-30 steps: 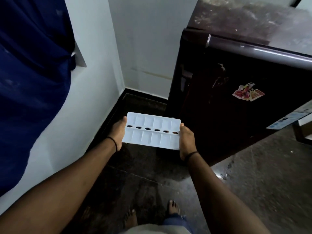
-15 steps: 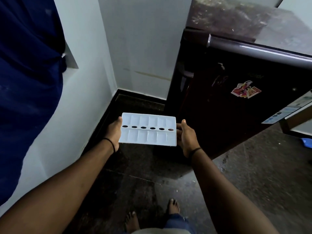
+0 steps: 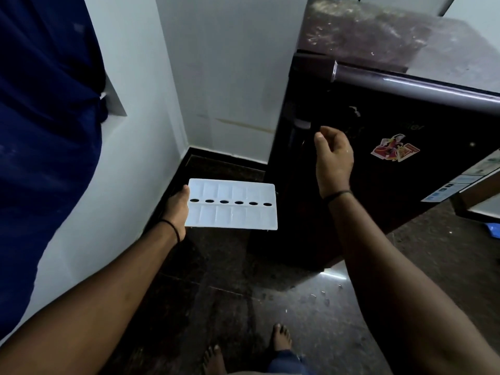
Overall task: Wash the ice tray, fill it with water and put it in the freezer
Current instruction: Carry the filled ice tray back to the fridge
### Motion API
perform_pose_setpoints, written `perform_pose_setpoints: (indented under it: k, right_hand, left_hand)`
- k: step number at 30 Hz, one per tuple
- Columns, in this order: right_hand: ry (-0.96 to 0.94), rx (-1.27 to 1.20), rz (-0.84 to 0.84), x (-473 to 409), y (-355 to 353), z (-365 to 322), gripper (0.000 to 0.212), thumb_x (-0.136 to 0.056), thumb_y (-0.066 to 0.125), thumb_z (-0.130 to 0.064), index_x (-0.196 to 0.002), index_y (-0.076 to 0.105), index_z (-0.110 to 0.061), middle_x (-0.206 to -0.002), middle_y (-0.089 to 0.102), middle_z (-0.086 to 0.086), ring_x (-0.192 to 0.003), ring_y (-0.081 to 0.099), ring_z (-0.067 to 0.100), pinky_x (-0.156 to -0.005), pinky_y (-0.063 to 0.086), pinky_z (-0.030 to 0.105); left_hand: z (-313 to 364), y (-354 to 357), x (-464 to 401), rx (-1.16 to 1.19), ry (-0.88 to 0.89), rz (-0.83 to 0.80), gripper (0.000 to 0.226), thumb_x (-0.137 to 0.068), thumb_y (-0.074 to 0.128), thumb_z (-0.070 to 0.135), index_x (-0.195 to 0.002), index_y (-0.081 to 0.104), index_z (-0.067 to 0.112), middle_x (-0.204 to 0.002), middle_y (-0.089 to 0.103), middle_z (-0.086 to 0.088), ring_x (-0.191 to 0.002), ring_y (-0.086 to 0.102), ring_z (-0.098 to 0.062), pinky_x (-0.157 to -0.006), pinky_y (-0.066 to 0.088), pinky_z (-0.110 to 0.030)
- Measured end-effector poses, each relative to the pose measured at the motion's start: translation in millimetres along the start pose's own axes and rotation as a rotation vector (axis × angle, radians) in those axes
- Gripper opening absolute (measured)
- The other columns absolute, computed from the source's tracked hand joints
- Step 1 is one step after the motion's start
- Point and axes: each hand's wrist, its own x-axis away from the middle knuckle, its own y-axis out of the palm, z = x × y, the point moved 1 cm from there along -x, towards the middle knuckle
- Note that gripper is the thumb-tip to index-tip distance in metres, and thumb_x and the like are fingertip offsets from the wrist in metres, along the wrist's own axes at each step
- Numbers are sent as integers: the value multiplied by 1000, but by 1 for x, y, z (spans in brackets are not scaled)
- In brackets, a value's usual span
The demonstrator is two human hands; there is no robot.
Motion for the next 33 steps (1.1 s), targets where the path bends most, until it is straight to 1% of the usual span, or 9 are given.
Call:
perform_pose_setpoints:
  k: [4,9,13,16,20,24,26,30,33]
  right_hand:
    - [46,-28,-88,-5,19,-9,34,-91,67,-20,-122,61,-10,-107,65,-3,-94,61,1,-91,50,19]
    - [-26,108,-18,-11,28,-19,37,-84,69,-33,-119,62,-22,-107,66,-8,-89,59,-6,-82,44,7]
    - [156,123,36,-26,45,-28,56,-76,74,-42,-120,53,-14,-107,63,1,-100,62,16,-90,49,27]
    - [342,0,-35,-30,56,-21,62,-72,81,-40,-118,57,-6,-109,66,4,-102,65,20,-94,53,34]
    - [299,65,-96,-29,55,-8,53,-72,83,-37,-112,65,-8,-108,72,5,-102,68,20,-95,53,39]
    - [287,249,-80,-32,55,-10,56,-72,77,-48,-115,60,-16,-113,69,1,-111,64,24,-103,45,46]
    - [279,318,-67,-27,57,-10,55,-74,74,-47,-117,57,-16,-116,68,1,-114,62,25,-104,44,46]
    - [220,306,2,1,49,-6,44,-78,68,-34,-114,54,-13,-106,65,1,-108,63,26,-97,47,35]
    - [151,214,10,25,33,-2,42,-78,68,-29,-114,54,-10,-100,62,-3,-101,63,22,-91,49,32]
  left_hand:
    - [7,-5,-5,-2,24,9,45,-97,44,43,-130,54,14,-131,57,-12,-117,56,-32,-102,44,-53]
    - [9,-12,-9,9,8,8,44,-98,44,42,-128,55,12,-126,59,-13,-113,59,-33,-98,47,-53]
    - [10,-21,-10,13,10,-3,40,-98,43,41,-123,57,14,-118,62,-11,-99,61,-28,-89,51,-44]
    - [10,-25,-11,20,-5,-6,43,-98,44,43,-126,55,13,-123,61,-11,-107,60,-31,-96,48,-48]
    - [9,-27,-10,35,-13,-16,43,-97,44,43,-127,55,14,-126,60,-13,-113,59,-33,-98,47,-52]
    - [7,-30,-8,13,-12,-28,46,-97,44,43,-131,53,13,-129,59,-13,-116,57,-33,-101,44,-53]
    - [5,-34,-9,8,-18,-39,46,-97,44,43,-130,53,12,-124,60,-13,-112,59,-33,-97,47,-51]
    - [6,-40,-7,11,-34,-65,42,-97,45,43,-124,57,13,-102,64,-7,-83,64,-26,-70,53,-36]
    - [5,-42,-6,5,-36,-81,41,-97,45,44,-122,57,14,-105,64,-9,-80,63,-25,-66,52,-33]
